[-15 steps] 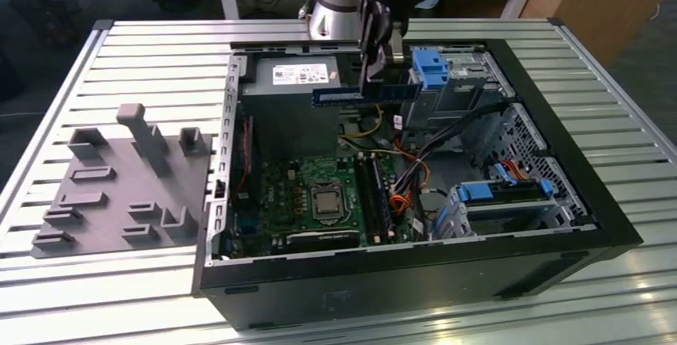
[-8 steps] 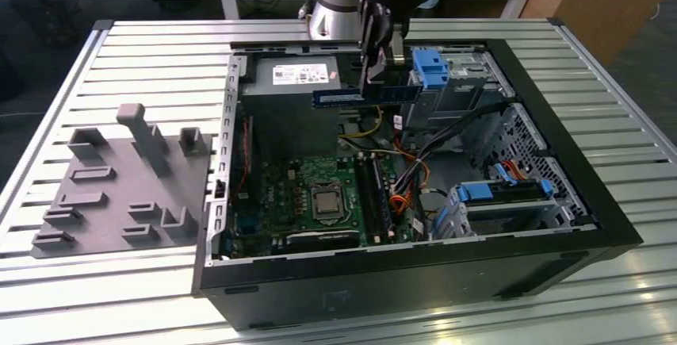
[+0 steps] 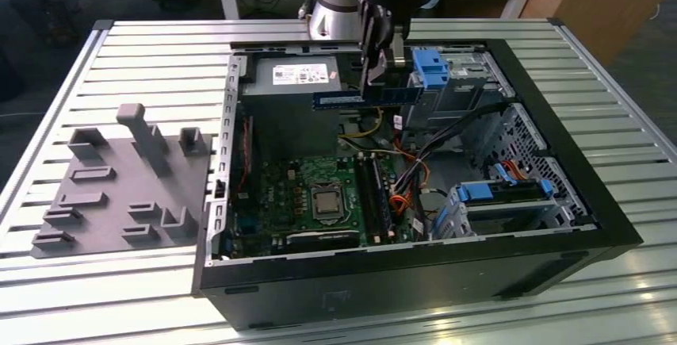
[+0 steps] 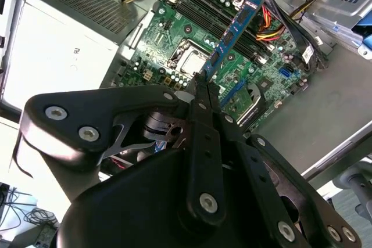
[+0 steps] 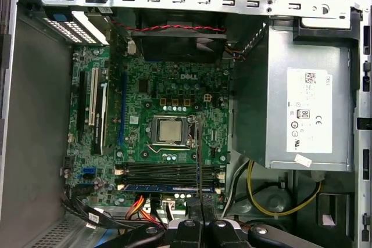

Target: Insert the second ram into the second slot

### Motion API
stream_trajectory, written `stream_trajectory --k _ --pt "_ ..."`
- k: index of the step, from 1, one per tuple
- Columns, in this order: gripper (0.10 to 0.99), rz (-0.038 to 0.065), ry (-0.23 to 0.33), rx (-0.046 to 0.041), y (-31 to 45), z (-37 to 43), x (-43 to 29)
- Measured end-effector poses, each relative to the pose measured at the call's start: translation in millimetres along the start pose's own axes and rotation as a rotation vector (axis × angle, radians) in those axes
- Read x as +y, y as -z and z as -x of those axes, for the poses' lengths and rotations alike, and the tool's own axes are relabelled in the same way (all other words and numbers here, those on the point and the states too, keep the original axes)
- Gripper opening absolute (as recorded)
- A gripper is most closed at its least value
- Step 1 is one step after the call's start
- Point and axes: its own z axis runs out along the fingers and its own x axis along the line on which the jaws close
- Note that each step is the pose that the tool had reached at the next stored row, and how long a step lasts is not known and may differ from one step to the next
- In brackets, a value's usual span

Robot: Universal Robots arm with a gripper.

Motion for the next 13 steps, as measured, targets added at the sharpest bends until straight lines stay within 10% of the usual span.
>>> stream_trajectory --k 13 --pt "0.118 0.0 0.0 0.0 0.0 -5.1 0.1"
